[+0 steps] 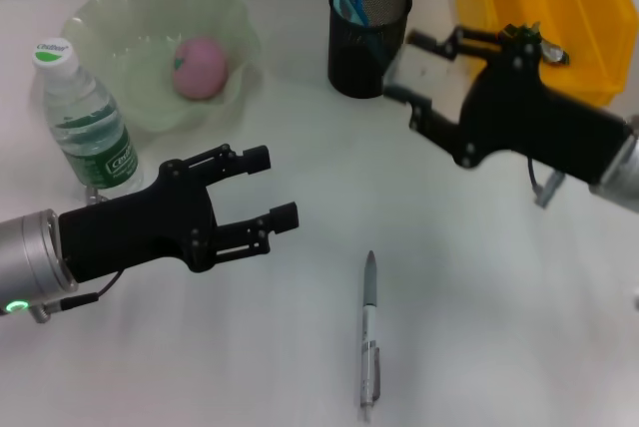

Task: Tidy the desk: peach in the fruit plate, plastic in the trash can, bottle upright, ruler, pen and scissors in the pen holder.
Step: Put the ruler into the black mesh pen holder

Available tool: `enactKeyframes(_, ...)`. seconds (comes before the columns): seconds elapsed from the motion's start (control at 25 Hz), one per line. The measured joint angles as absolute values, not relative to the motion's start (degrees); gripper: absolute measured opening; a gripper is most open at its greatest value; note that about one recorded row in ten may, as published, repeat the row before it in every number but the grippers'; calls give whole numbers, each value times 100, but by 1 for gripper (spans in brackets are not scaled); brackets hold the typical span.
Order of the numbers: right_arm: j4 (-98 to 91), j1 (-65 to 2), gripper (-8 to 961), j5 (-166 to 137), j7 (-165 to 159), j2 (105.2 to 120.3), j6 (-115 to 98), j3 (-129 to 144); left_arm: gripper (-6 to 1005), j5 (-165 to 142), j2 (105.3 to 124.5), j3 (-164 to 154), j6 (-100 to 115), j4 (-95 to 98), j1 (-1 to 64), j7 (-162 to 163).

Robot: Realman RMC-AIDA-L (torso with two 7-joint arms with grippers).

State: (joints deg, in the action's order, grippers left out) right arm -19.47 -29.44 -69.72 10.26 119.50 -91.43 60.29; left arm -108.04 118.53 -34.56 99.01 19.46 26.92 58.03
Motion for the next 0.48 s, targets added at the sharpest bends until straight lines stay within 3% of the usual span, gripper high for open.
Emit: enactKeyframes(0.48, -1483, -3767, 379, -6852, 2847, 11976, -8092, 6105, 800, -10674, 11856, -3445, 9807, 1845, 2571, 5713)
